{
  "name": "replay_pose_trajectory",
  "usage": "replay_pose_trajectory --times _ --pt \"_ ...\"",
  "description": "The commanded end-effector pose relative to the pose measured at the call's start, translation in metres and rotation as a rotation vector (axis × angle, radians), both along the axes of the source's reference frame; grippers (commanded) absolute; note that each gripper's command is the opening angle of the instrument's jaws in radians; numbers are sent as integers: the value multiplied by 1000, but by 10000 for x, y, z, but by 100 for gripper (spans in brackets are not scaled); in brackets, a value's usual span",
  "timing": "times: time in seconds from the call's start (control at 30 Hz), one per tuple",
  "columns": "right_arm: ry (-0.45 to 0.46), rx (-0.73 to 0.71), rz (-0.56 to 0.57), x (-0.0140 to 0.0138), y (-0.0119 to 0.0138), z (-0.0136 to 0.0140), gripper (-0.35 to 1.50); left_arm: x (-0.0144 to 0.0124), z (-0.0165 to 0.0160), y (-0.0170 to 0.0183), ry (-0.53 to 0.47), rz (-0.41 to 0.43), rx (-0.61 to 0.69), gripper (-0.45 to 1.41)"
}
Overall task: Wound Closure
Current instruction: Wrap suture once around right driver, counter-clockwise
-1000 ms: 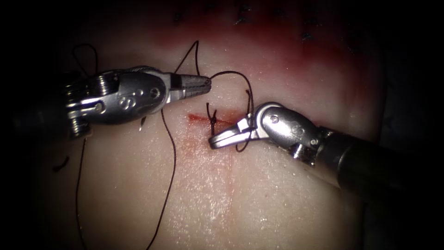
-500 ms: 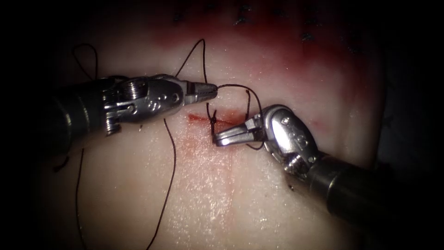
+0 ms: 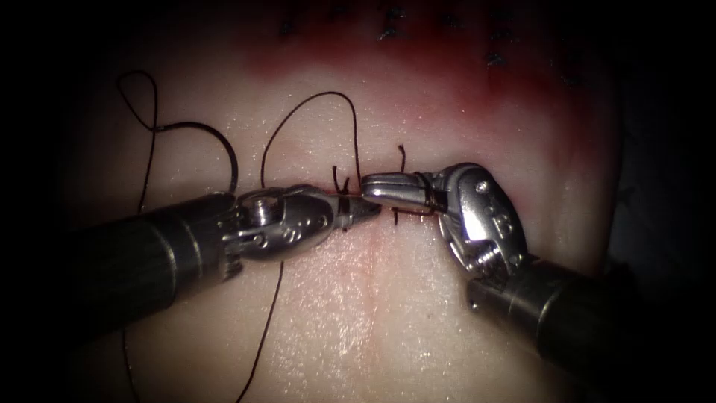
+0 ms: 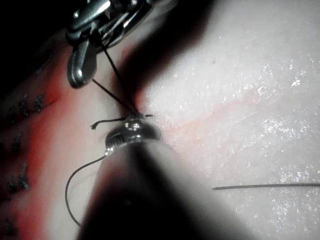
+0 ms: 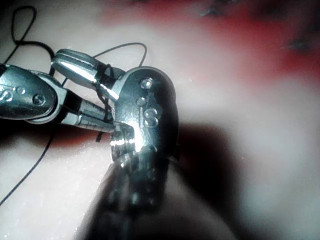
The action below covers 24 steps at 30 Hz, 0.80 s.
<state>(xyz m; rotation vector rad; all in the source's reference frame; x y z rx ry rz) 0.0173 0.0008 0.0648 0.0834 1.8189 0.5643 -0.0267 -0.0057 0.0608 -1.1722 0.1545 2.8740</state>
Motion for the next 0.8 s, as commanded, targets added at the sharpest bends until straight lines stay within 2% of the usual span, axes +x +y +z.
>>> replay_pose_trajectory --times 0.03,0.13,0.17,0.2,0.23,0.3,0.37,0.43,0.53,0.6,0.7,0.8 --pt "-41 4 39 4 -1 10 2 -6 2 1 -2 -3 -2 -35" --pt "-102 14 126 5 -7 14 12 -8 -2 -4 -5 -7 3 -35" --pt "-144 26 162 6 -10 15 24 -8 -3 -5 -7 -7 4 -35" --pt "-173 35 185 7 -13 16 27 -9 -4 -7 -7 -7 5 -35" --pt "-193 46 203 7 -15 17 27 -9 -5 -8 -6 -8 5 -35" --pt "-236 74 249 9 -21 19 14 -11 -7 -9 -9 -8 7 -35" --pt "-296 118 282 10 -24 22 21 -12 -9 -11 -10 -14 12 -35" --pt "-352 197 300 9 -27 26 19 -12 -10 -12 -9 -15 12 -35" --pt "-381 263 336 9 -27 30 39 -13 -11 -13 -9 -15 12 -35" --pt "-401 292 368 9 -28 31 44 -13 -10 -12 -9 -15 12 -35" --pt "-443 319 419 8 -27 31 63 -14 -9 -10 -9 -16 13 -35" --pt "-449 358 452 8 -26 31 78 -14 -6 -9 -8 -17 11 -35"
